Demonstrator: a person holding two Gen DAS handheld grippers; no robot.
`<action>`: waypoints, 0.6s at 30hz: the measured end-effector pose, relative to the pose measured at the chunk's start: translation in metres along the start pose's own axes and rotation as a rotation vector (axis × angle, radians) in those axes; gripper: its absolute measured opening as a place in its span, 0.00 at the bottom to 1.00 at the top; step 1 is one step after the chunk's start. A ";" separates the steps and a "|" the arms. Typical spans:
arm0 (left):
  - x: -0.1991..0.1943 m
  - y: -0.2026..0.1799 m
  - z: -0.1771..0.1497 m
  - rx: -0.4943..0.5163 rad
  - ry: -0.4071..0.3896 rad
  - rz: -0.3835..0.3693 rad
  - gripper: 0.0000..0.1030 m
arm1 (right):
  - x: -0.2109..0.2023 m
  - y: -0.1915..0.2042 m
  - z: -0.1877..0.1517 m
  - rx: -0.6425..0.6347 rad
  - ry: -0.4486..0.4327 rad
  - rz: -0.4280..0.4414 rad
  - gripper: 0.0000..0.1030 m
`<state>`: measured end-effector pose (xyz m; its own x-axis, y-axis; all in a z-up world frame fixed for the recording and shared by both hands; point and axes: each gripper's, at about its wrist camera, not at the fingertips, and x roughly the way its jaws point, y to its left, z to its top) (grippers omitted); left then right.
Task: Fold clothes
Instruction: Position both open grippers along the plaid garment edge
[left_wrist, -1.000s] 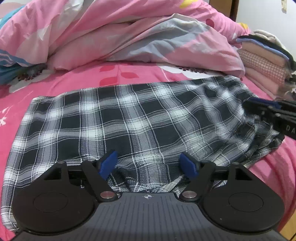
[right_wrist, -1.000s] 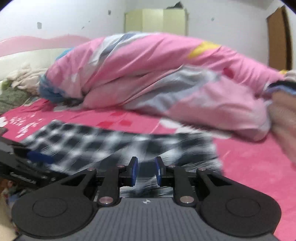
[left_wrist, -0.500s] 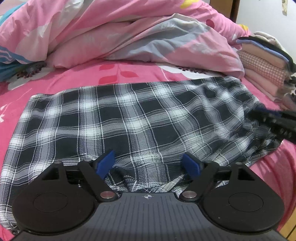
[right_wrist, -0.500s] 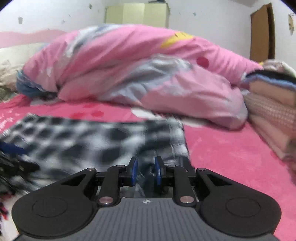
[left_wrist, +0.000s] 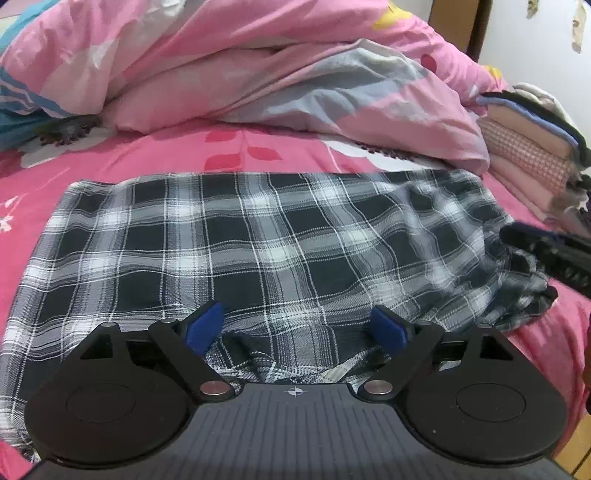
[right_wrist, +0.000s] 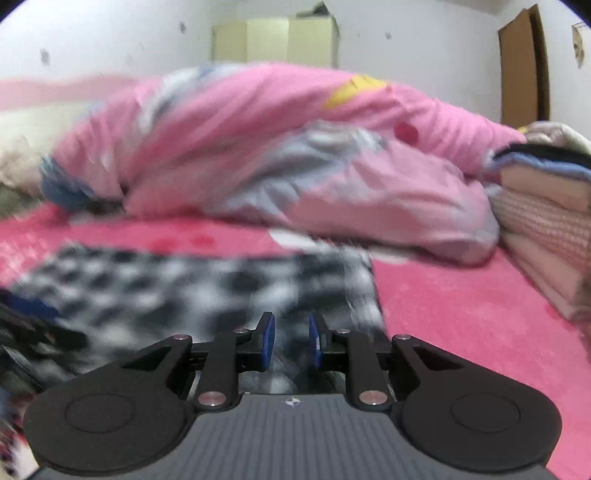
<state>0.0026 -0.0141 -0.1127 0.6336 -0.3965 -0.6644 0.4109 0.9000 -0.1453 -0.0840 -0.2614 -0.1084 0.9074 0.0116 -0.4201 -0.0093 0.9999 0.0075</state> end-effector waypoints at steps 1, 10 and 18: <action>-0.002 -0.001 0.001 -0.003 -0.003 0.002 0.86 | -0.001 0.004 0.003 -0.005 -0.013 0.021 0.20; -0.021 -0.004 0.014 -0.052 -0.025 0.067 0.94 | 0.029 0.033 -0.013 -0.065 0.078 0.089 0.20; -0.005 -0.005 0.011 -0.072 0.060 0.167 0.97 | 0.037 0.042 -0.026 -0.122 0.115 0.063 0.21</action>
<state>0.0045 -0.0182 -0.1011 0.6480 -0.2312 -0.7257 0.2541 0.9638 -0.0802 -0.0622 -0.2189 -0.1473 0.8494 0.0680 -0.5234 -0.1223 0.9900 -0.0697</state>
